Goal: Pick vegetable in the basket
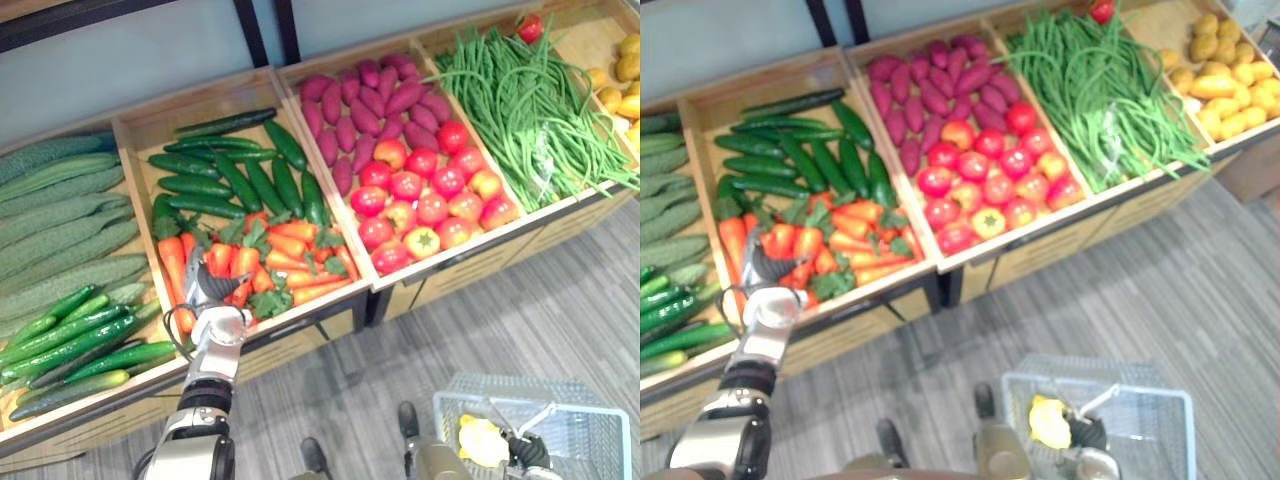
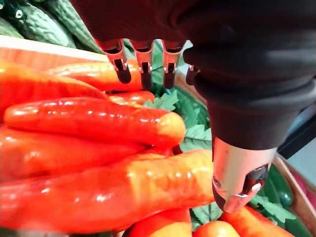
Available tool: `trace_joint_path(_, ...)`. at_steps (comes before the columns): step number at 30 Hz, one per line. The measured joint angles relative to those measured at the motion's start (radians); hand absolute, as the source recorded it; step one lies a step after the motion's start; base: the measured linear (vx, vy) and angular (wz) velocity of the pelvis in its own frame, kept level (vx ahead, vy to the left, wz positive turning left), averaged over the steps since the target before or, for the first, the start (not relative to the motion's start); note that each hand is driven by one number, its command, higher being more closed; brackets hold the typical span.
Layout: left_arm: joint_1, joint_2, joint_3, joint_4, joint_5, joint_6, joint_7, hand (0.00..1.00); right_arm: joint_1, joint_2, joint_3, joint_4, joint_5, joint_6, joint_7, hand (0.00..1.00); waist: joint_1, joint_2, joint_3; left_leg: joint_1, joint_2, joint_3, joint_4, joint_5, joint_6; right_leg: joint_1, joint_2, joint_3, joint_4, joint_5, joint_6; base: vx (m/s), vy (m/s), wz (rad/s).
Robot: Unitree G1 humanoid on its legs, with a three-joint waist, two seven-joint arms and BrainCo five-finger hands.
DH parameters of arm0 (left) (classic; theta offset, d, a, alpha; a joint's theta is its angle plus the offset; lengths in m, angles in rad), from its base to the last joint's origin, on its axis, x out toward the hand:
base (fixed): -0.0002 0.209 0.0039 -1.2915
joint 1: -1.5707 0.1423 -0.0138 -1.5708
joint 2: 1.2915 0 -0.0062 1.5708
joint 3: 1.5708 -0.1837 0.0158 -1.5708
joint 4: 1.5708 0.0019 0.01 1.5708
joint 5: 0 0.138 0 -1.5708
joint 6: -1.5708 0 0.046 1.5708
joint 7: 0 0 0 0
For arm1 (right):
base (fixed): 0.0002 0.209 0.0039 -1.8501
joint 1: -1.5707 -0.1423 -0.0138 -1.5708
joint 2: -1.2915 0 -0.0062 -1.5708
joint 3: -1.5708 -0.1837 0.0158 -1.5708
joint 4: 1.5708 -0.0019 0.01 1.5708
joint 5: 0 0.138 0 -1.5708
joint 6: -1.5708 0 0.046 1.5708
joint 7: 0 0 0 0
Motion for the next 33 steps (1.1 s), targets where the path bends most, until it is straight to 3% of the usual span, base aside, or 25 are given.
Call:
trace_joint_path(8, -0.054, 0.0, 0.023, 0.057, -0.019, 0.031, 0.036, 0.0, -0.001, 0.003, 0.006, -0.005, 0.007, -0.016, -0.006, 1.0, 0.002, -0.006, 0.016, -0.017, -0.001, 0.005, 0.0, 0.001, 0.002, -0.029, -0.002, 0.001, 0.02, 0.0, 0.0, 0.01, -0.005, -0.01)
trace_joint_path(14, -0.09, 0.001, 0.06, 0.075, -0.02, 0.04, 0.04, 0.0, -0.001, 0.004, 0.043, -0.004, 0.007, -0.021, -0.019, 1.0, 0.004, -0.02, 0.043, -0.018, 0.002, 0.005, 0.017, 0.001, 0.001, -0.031, -0.006, 0.002, 0.034, -0.002, -0.003, 0.0, 0.0, 0.0)
trace_joint_path(22, -0.144, 0.002, 0.086, 0.114, -0.059, 0.056, 0.041, 0.0, 0.0, 0.003, 0.046, -0.004, 0.008, -0.021, -0.021, 1.0, 0.011, -0.021, 0.054, -0.035, 0.01, 0.005, 0.029, 0.004, 0.0, -0.051, -0.001, 0.001, 0.05, -0.004, -0.005, 0.0, -0.013, 0.0)
trace_joint_path(33, -0.25, 0.002, 0.033, 0.115, -0.053, 0.057, -0.023, 0.0, 0.0, 0.004, 0.052, -0.036, 0.017, -0.021, -0.02, 1.0, 0.025, -0.03, 0.07, -0.061, 0.01, 0.002, 0.03, 0.005, 0.0, -0.069, -0.004, 0.006, 0.05, -0.003, -0.005, 0.03, -0.003, 0.02)
